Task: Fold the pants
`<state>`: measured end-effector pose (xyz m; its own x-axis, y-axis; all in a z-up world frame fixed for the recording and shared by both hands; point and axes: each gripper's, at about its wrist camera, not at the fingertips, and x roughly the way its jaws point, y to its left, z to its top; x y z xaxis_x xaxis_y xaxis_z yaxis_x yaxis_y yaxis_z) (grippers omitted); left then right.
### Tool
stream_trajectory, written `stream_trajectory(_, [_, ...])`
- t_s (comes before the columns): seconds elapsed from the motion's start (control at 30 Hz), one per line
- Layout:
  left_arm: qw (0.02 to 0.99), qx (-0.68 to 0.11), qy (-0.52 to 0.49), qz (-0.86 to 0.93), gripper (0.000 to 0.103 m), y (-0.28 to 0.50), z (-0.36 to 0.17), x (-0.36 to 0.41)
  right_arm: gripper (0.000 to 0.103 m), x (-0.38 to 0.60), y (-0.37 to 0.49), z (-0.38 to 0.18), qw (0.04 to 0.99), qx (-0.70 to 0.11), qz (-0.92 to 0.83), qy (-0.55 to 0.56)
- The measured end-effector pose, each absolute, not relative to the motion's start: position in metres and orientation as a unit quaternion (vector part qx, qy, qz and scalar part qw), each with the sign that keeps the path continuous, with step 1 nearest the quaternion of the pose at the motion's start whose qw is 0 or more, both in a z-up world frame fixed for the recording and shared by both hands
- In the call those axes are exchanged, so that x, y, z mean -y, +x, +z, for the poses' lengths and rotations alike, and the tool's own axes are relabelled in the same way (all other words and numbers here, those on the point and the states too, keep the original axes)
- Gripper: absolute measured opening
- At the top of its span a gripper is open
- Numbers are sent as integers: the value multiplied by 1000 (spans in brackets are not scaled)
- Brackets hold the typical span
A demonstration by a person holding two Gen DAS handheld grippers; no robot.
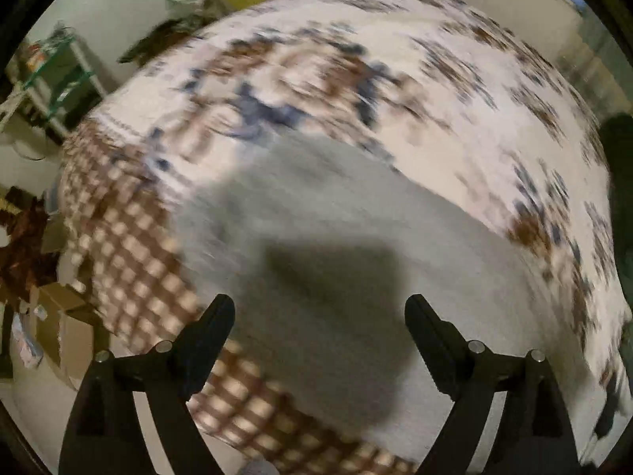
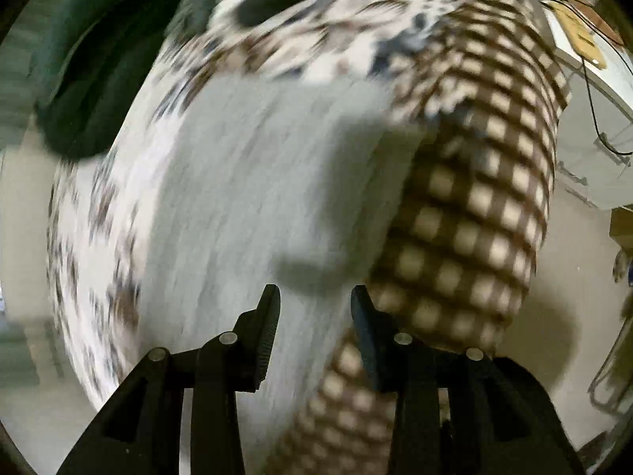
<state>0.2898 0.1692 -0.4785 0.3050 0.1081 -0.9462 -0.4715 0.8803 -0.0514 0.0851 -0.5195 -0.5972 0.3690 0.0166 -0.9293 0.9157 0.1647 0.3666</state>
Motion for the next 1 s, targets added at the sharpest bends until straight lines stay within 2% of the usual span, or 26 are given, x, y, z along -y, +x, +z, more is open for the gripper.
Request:
stream_trajectory(0.03, [787,-571,-153,176,88,290,-484,-149,37,529,84,-603,623,-427,-364,545])
stream_trajectory(0.1, [785,-582,-147,154,88,290,-491,-115,4,534,89,-609,625,-436,-356,541])
stream_trajectory(0.23, [786,-595,-119,115,88,285,-494,-50,4,519,92,-581,668,-453,-336,485])
stream_trajectory(0.33, [787,-606,-91,77,88,282,-498,6,4,517,87,-583,664,-477,-298,493])
stream_trajectory(0.43, [783,-615,-78,46,88,286,-503,48,18,531,77,-598,643,-485,-267,529])
stream_trajectory(0.47, [782,-618,-70,32,88,288,-505,67,33,539,70,-601,639,-476,-257,546])
stream_trajectory(0.5, [782,-619,-65,23,88,288,-506,77,54,545,64,-599,643,-462,-256,554])
stream_trajectory(0.6, [784,-619,-43,-25,88,291,-513,123,69,569,53,-603,654,-436,-265,559])
stream_trajectory(0.7, [771,-632,-33,-60,88,294,-534,157,78,589,53,-635,643,-426,-241,590])
stream_trajectory(0.8, [757,-649,-33,-70,88,296,-560,177,79,603,61,-676,629,-407,-194,633])
stream_trajectory(0.9, [746,-663,-28,-64,88,296,-594,185,84,608,65,-689,643,-359,-154,659])
stream_trajectory(1.0, [756,-650,-26,-71,95,294,-605,186,84,610,78,-694,656,-321,-109,674])
